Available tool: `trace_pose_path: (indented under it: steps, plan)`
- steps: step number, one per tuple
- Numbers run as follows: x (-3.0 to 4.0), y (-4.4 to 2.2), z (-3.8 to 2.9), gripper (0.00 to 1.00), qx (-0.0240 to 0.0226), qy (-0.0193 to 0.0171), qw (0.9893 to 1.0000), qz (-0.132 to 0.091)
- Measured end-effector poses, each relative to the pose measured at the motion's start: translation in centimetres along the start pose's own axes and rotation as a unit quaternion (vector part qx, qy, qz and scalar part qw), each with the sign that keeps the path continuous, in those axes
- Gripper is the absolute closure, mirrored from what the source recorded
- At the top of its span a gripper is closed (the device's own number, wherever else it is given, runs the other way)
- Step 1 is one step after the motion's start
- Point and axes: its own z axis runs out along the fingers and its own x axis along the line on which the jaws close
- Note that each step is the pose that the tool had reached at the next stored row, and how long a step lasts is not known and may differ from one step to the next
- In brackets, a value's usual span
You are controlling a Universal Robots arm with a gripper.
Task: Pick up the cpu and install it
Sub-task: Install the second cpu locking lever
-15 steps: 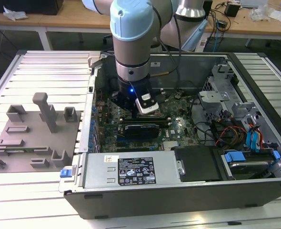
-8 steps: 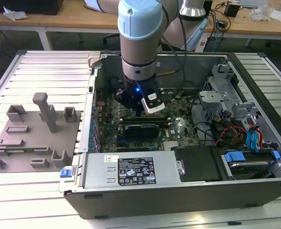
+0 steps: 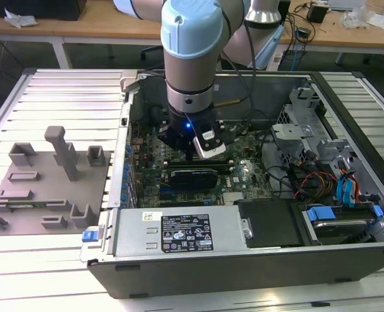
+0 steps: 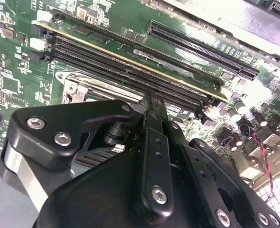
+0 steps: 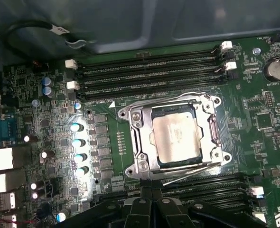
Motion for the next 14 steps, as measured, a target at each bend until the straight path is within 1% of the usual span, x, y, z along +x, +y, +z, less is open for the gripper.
trace_pose_path:
  steps: [2, 5, 6, 7, 11, 13, 14]
  plan:
    - [0.17, -0.10, 0.28, 0.89, -0.0055, 0.0009, 1.0000, 0.000]
    - [0.30, -0.22, 0.55, 0.89, -0.0106, 0.0015, 0.9999, 0.000]
    - [0.36, -0.28, 0.67, 0.89, -0.0132, 0.0019, 0.9999, 0.001]
    - [0.39, -0.31, 0.70, 0.89, -0.0154, 0.0022, 0.9999, 0.001]
    - [0.47, -0.47, 0.74, 0.89, -0.0272, 0.0037, 0.9996, 0.001]
    - [0.48, -0.63, 0.76, 0.89, -0.0321, 0.0043, 0.9995, 0.002]
    - [0.47, -0.71, 0.76, 0.89, -0.0327, 0.0044, 0.9995, 0.002]
